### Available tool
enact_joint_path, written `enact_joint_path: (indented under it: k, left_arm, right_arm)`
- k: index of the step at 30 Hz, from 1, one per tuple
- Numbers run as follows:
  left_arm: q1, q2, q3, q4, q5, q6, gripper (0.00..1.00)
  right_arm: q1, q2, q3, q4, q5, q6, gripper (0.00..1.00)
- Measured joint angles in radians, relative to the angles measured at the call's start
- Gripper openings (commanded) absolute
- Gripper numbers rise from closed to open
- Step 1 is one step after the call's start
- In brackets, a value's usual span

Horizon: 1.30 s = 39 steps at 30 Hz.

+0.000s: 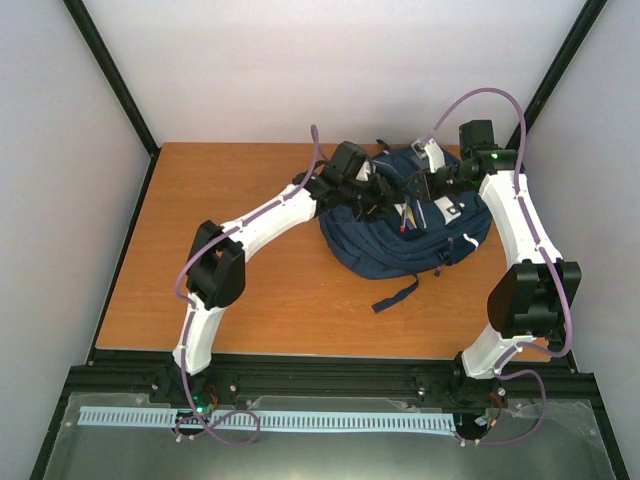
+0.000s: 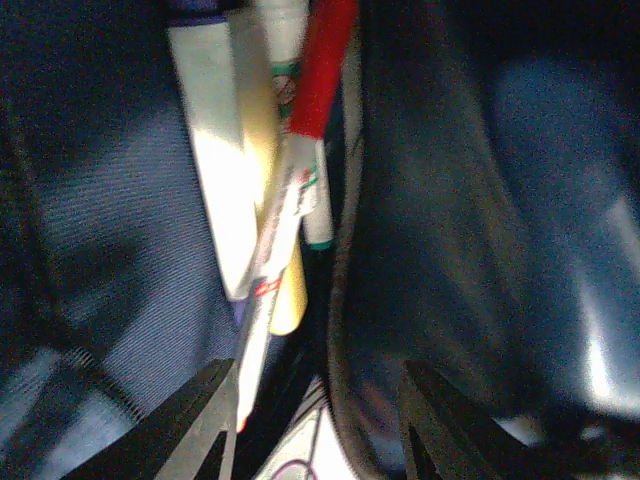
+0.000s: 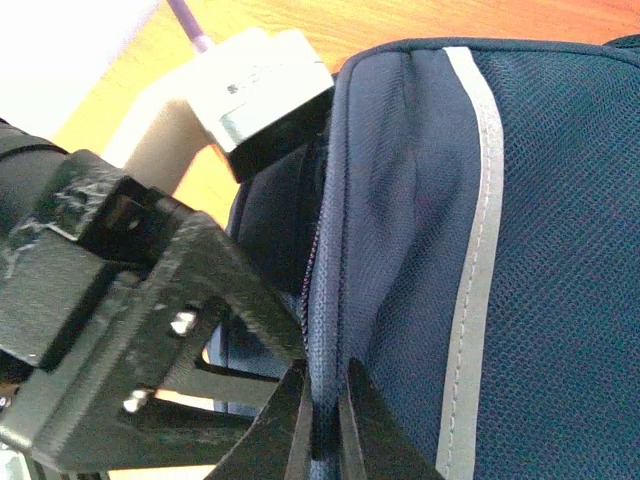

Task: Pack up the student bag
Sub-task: Place the stationery in the student bag, then adjust the student bag at the center of the board.

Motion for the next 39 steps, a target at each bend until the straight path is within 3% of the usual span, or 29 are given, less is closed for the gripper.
enact_joint_path:
  k: [7, 10, 16, 29, 39]
  left_arm:
    - [0.0, -0.206, -0.231, -0.066, -0.029, 0.118, 0.54]
    - [0.0, -0.333, -0.345, -0.09, -0.051, 0.188, 0.67]
    - [0.005, -0.485, -0.515, -0.11, -0.149, 0.341, 0.68]
    - [0.109, -0.37, -0.566, -0.087, -0.276, 0.547, 0.67]
    - [0.176, -0.198, -0.478, 0.02, -0.149, 0.618, 0.51]
  right_arm:
    - [0.012, 0.0, -0.043, -0.017, -0.006, -0.035, 0.03]
    - [0.016, 0.0, -0.071, -0.015, -0.012, -0.058, 0.03]
    - [0.025, 0.0, -0.135, -0.012, -0.011, -0.121, 0.03]
    - [0.071, -0.004, -0.249, 0.018, 0.072, -0.19, 0.03]
    - [0.085, -0.005, -0.298, 0.046, 0.105, -0.203, 0.07]
